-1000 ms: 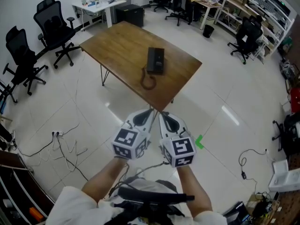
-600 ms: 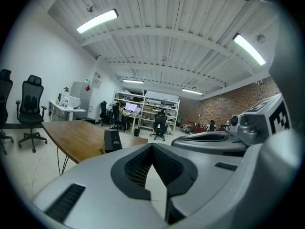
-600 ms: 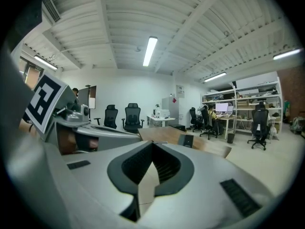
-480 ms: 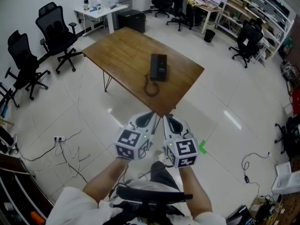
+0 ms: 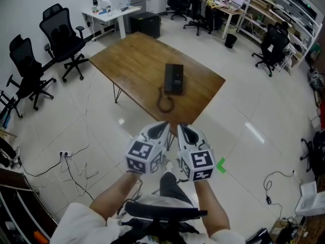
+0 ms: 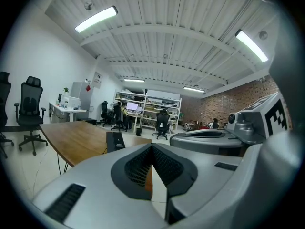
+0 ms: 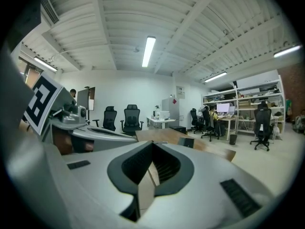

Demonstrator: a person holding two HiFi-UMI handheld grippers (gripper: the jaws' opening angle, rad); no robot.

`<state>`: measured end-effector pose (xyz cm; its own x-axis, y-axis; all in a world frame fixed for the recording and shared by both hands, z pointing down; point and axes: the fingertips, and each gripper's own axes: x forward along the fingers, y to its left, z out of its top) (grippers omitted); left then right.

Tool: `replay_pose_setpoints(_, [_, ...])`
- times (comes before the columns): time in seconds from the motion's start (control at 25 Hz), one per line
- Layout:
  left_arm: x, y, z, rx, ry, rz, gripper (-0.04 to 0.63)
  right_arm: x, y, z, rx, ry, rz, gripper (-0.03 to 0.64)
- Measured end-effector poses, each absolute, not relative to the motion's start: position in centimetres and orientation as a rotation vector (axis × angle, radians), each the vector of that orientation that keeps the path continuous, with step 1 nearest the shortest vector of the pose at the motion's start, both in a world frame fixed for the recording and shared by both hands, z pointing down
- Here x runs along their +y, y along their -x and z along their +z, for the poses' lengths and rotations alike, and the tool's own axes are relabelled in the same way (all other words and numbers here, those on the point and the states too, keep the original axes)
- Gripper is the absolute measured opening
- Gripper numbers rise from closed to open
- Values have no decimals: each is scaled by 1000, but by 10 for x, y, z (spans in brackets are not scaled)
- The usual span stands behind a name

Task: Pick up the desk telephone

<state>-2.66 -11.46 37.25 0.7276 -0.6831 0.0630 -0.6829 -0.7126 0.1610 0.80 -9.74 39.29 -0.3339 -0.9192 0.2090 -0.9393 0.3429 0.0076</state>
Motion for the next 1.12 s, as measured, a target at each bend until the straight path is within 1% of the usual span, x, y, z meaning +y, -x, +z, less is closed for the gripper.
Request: replay_pose_setpoints(1.12, [-290, -25, 419, -1144, -2625, 107, 3, -268, -61, 437, -2473, -1536, 334, 6])
